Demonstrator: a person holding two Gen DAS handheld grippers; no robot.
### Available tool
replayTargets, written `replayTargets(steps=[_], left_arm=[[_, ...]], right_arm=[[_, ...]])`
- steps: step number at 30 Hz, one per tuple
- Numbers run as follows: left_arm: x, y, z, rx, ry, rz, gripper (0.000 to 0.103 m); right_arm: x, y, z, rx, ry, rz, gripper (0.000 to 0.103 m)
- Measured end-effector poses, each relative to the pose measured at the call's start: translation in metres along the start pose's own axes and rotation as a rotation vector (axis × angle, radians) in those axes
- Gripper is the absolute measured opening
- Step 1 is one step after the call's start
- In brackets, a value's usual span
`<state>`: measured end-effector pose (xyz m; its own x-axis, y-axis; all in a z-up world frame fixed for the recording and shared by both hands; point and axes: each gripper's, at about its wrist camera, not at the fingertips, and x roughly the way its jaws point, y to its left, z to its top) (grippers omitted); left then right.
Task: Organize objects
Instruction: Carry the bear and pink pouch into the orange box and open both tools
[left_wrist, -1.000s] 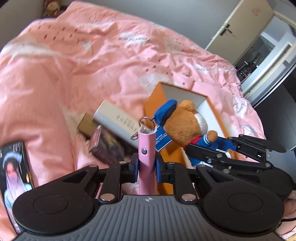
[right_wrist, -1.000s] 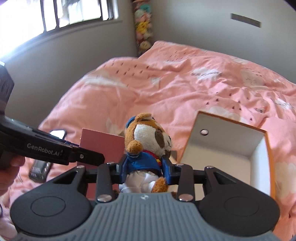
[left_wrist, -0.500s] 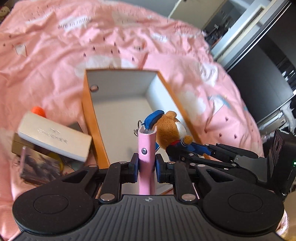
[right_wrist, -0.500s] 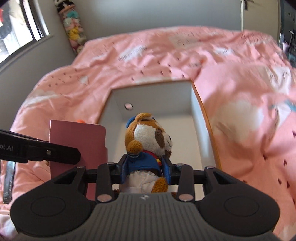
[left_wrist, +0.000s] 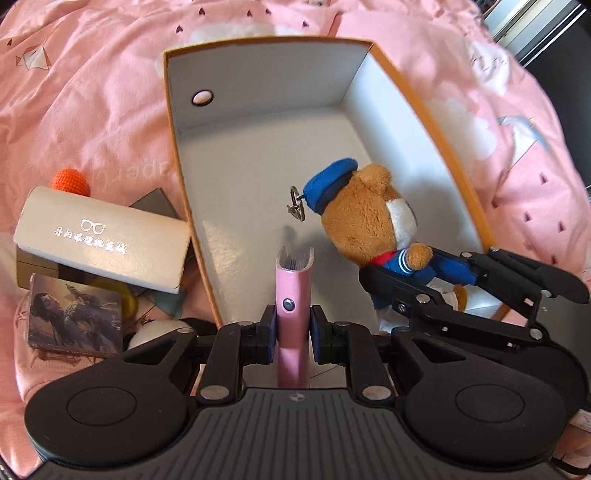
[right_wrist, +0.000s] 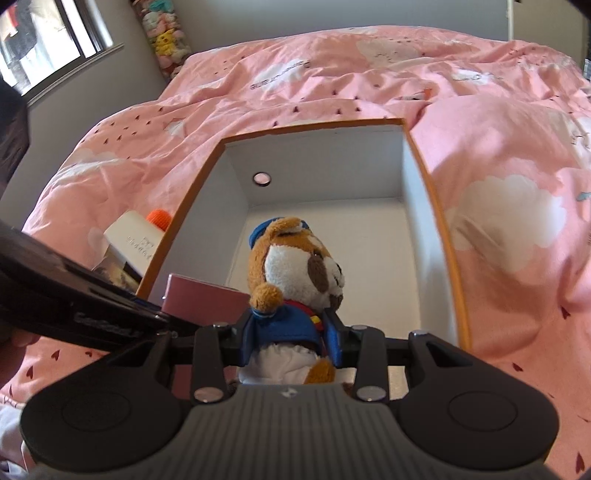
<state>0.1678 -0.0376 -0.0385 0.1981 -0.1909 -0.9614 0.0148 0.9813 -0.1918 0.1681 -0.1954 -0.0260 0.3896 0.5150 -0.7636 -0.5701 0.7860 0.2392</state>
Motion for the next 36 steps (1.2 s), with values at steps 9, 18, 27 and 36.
replayTargets(steps=[9, 18, 27, 36], left_arm=[[0.016, -0.005, 0.001, 0.012, 0.076, 0.048, 0.023], [0.006, 0.007, 0.001, -0.014, 0.047, 0.017, 0.042], [-0.015, 0.003, 0.008, 0.152, -0.083, 0.013, 0.036], [0.006, -0.002, 0.016, 0.278, -0.085, -0.013, 0.016]], right_arm=[[0.035, -0.020, -0.021, 0.114, 0.165, 0.082, 0.039], [0.039, -0.014, -0.020, 0.119, 0.192, 0.083, 0.039], [0.040, 0.002, -0.015, 0.062, 0.183, 0.044, 0.039], [0.042, 0.006, -0.014, 0.061, 0.192, 0.031, 0.039]])
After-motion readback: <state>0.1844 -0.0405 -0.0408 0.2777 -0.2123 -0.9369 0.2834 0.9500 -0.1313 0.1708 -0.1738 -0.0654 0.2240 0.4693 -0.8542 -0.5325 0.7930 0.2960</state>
